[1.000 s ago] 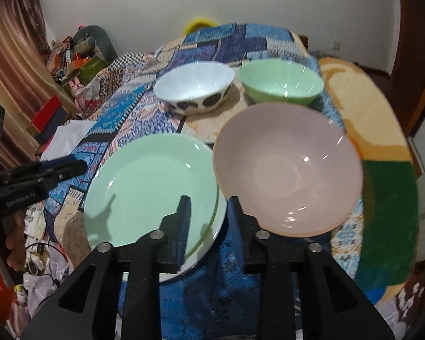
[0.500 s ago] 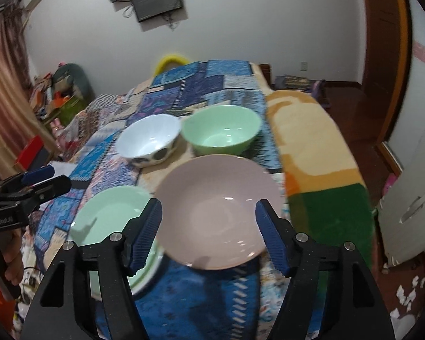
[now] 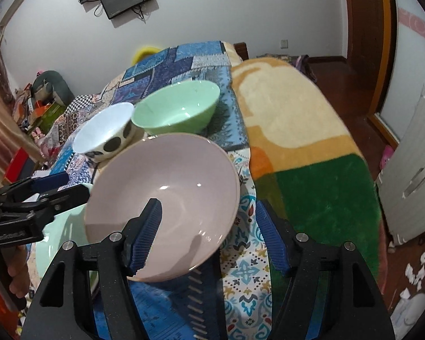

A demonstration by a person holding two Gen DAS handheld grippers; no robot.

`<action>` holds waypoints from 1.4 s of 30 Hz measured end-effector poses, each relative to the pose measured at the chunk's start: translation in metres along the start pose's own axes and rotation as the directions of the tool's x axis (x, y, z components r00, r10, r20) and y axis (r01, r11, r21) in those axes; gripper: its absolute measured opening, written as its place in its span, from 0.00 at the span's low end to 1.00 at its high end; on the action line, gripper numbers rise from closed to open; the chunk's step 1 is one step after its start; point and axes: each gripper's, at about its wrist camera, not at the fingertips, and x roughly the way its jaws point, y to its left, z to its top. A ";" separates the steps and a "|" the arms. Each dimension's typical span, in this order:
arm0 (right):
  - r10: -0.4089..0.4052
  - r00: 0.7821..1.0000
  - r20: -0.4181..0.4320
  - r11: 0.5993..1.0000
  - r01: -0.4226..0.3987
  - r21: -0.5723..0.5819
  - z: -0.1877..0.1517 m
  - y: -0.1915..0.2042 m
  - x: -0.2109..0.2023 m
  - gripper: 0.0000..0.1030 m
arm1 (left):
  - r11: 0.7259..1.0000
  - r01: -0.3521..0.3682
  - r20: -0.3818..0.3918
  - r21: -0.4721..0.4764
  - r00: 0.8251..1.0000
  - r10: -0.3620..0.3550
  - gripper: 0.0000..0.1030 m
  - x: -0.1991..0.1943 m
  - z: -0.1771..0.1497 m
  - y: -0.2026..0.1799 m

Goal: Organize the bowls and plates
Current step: 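Close both grippers on the rim of the pink bowl, then lift the pink bowl with both grippers and carry it beside the plate stack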

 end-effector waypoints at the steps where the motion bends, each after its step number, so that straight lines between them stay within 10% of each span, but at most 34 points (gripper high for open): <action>1: 0.004 1.000 -0.001 1.000 -0.004 0.005 -0.001 -0.002 0.001 0.55 | 1.000 0.004 -0.008 0.002 1.000 -0.004 0.80 0.004 0.000 -0.002; 11: 0.040 0.999 -0.036 0.998 -0.039 0.045 -0.007 -0.016 0.013 0.24 | 0.998 0.056 -0.095 -0.031 0.994 -0.058 0.38 0.050 0.006 -0.010; 20: 0.058 0.997 -0.052 0.998 -0.056 0.031 -0.010 -0.010 0.019 0.20 | 0.993 0.101 -0.141 -0.061 0.984 -0.109 0.15 0.069 0.005 -0.012; 42: 0.044 0.998 0.051 0.999 -0.044 0.000 0.007 0.017 -0.030 0.20 | 0.996 0.091 -0.058 -0.026 0.994 -0.092 0.14 0.022 0.006 -0.024</action>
